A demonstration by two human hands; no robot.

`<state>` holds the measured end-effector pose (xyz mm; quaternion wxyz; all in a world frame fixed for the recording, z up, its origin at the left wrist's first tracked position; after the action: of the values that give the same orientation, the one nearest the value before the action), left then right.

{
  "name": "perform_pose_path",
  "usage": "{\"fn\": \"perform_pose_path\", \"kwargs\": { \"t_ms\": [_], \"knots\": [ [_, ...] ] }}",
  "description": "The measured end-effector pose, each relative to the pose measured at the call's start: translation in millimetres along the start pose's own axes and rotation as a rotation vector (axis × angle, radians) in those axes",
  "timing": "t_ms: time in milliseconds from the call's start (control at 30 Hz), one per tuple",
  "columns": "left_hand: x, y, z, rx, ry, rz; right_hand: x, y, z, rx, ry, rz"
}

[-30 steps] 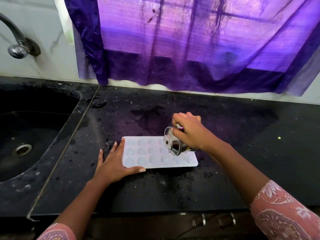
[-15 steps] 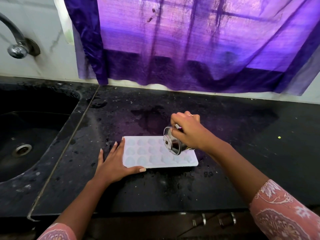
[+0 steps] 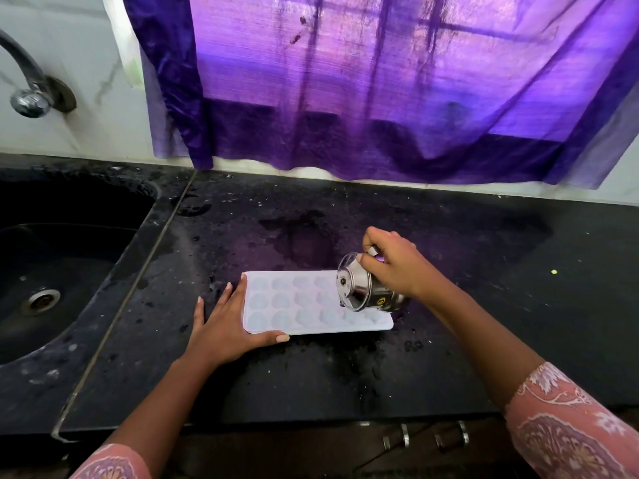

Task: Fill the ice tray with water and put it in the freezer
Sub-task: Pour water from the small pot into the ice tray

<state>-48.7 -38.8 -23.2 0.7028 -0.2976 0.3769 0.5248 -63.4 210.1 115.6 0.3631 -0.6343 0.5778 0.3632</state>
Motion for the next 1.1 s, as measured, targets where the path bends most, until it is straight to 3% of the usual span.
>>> {"fn": "perform_pose_path", "kwargs": {
  "t_ms": [1100],
  "knots": [
    [0,2,0,0.014,0.027,0.001,-3,-9,-2,-0.079,-0.170,0.020]
  ]
}}
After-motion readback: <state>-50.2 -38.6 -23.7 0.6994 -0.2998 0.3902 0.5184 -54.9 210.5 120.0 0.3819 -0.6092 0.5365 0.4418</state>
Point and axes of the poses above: each hand's wrist, its own y-axis towards the middle knuckle, its own x-axis out of the palm, z = x × y, the point moved 2 cm from there along y, towards the middle knuckle, and after that the axes turned 11 degrees about x, right-handed, at the moved point
